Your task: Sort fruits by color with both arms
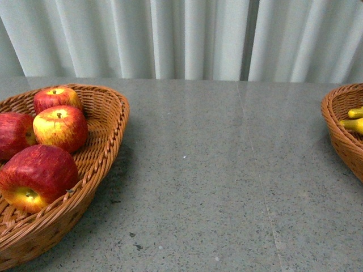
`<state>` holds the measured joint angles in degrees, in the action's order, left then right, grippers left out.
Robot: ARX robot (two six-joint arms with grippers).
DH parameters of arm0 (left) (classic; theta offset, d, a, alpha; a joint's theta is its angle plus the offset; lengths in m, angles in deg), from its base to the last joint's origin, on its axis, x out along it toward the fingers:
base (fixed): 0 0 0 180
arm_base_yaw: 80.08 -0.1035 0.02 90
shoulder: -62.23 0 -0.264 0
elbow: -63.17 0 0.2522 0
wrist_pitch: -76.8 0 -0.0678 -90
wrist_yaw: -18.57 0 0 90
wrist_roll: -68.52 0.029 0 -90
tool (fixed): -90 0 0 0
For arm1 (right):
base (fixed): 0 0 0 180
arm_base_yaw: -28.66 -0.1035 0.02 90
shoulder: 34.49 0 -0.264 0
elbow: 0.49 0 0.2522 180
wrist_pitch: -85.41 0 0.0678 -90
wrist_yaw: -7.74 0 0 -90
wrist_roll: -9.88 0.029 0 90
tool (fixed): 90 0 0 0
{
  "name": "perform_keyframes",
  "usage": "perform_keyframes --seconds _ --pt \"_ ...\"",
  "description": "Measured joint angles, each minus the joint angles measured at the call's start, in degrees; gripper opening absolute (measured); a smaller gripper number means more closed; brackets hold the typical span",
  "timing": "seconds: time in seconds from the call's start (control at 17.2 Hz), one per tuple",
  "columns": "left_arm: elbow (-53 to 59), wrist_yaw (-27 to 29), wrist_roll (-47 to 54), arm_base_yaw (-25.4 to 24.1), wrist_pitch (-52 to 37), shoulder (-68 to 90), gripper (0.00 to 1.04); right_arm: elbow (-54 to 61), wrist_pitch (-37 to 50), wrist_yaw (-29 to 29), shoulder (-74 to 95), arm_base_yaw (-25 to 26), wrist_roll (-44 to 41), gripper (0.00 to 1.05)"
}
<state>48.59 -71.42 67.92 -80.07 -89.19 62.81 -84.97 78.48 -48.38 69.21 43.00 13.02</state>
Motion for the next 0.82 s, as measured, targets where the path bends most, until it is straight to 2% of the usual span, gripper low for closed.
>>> perform_keyframes --seconds 0.23,0.41,0.7,0.76,0.82 --pt "0.00 0.00 0.00 0.00 0.00 0.00 0.98 7.58 -8.20 0.66 -7.96 9.40 -17.97 0.36" --pt "0.00 0.00 0.00 0.00 0.00 0.00 0.98 11.65 -14.27 0.39 -9.38 10.86 -26.03 0.36" --pt "0.00 0.00 0.00 0.00 -0.02 0.00 0.98 13.11 -13.62 1.38 -13.53 9.55 -26.08 0.92" --pt "0.00 0.00 0.00 0.00 0.00 0.00 0.98 13.38 -12.28 2.78 -14.80 9.11 -24.20 1.00" --pt "0.00 0.00 0.00 0.00 0.00 0.00 0.98 14.21 -9.90 4.76 -16.59 8.83 -21.24 0.97"
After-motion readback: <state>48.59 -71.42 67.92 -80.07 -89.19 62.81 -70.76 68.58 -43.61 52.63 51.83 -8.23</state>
